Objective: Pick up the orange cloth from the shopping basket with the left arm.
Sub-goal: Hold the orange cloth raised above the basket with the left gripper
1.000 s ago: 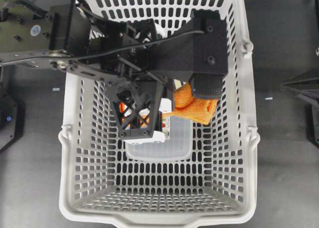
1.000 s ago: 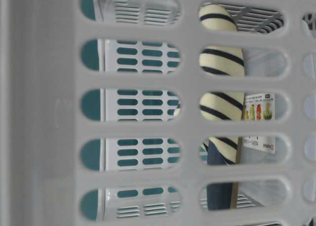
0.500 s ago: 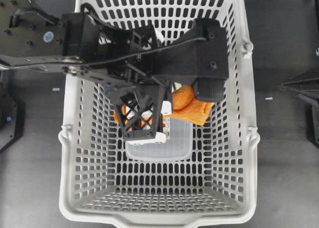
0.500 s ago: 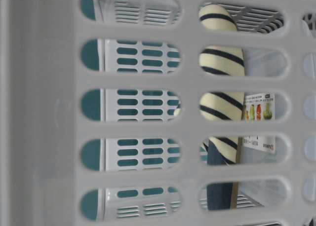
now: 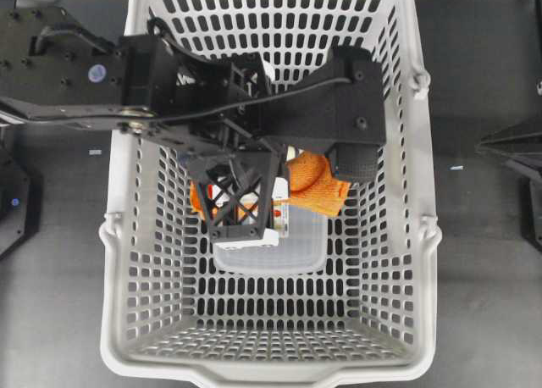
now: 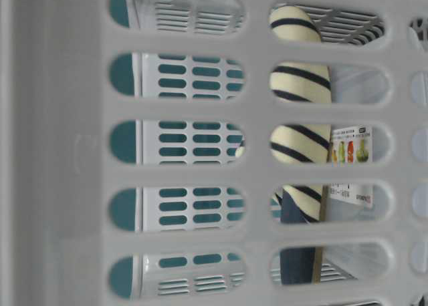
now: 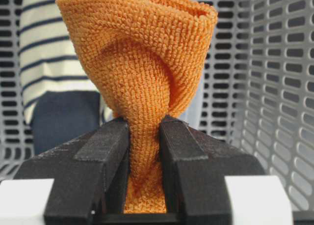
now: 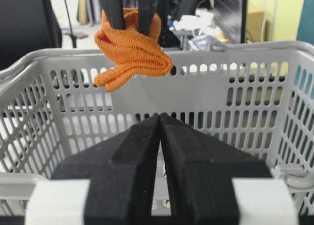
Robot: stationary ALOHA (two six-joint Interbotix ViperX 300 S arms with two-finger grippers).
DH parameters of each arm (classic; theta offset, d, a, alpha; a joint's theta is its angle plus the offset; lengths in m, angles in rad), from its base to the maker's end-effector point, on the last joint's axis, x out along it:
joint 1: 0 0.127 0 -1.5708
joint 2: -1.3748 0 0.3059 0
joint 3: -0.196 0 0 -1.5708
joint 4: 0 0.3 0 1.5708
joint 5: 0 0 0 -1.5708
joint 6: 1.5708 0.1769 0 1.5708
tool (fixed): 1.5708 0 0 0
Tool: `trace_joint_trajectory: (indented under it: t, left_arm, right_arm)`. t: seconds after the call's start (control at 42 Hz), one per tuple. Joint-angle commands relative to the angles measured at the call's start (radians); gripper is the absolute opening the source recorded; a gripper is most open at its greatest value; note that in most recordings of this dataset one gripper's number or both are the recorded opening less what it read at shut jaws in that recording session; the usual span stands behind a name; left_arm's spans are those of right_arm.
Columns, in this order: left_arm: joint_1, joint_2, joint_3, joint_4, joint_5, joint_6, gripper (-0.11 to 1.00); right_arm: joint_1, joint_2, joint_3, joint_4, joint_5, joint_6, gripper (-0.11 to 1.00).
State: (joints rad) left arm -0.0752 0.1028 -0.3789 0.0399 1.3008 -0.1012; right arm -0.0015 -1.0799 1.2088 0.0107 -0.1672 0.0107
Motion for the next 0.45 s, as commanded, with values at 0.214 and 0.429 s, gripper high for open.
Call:
trace_joint_trajectory:
  t: [0.214, 0.429]
  left_arm:
    - [-0.005, -0.023, 0.015, 0.005, -0.003, -0.002, 0.16]
    - [-0.005, -0.023, 0.015, 0.005, -0.003, -0.002, 0.16]
  right_arm:
    - [0.0, 0.0, -0.002, 0.002, -0.006, -0.002, 0.0]
    - [0.0, -0.003, -0.002, 0.003, -0.006, -0.002, 0.0]
